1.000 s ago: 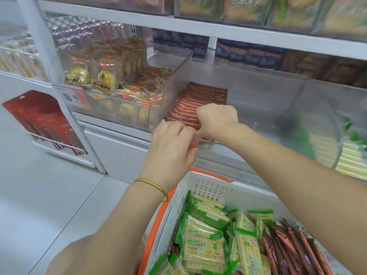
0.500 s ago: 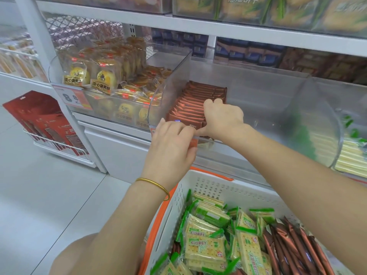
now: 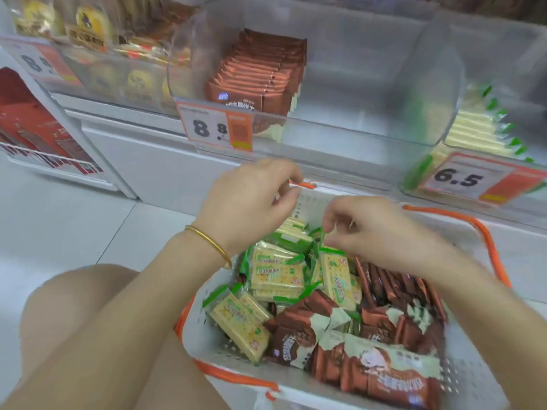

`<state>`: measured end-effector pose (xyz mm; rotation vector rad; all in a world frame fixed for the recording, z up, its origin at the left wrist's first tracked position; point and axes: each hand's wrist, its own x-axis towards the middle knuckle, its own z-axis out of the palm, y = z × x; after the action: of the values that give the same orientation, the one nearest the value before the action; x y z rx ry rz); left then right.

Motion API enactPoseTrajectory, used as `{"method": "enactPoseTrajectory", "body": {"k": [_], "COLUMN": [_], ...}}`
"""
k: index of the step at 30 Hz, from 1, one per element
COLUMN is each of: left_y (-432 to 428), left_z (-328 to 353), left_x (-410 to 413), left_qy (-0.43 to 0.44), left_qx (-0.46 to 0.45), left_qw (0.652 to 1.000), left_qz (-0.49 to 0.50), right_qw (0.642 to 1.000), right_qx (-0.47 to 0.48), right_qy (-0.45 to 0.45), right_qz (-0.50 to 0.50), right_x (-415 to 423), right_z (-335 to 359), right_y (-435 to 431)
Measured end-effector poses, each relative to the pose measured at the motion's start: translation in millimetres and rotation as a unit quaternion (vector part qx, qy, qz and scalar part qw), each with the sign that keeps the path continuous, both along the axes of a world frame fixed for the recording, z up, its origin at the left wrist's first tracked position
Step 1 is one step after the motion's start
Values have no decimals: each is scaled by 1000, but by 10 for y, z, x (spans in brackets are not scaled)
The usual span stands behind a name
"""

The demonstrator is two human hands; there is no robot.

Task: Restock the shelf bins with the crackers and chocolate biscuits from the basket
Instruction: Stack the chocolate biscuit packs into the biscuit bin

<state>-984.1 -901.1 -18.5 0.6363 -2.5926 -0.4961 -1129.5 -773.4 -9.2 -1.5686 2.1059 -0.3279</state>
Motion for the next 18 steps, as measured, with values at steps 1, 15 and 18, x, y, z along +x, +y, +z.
{"method": "enactPoseTrajectory", "body": {"k": [1, 15, 18], "left_y": [59, 226, 212], "left_z": [-88, -561, -560], "left_x": [-15, -199, -215], "left_qy": [-64, -272, -268], "left_qx": [-2, 115, 190], "left_qw": [998, 950, 938], "left_qz": [-20, -98, -112], "right_qw": [998, 996, 991], "right_qx": [65, 60, -11], "right_qy": [15, -61, -123], "right_qz": [22, 9, -59], "right_x": [-4, 50, -132], "right_z": [-239, -1048, -797], "right_y": [108, 313, 326]}}
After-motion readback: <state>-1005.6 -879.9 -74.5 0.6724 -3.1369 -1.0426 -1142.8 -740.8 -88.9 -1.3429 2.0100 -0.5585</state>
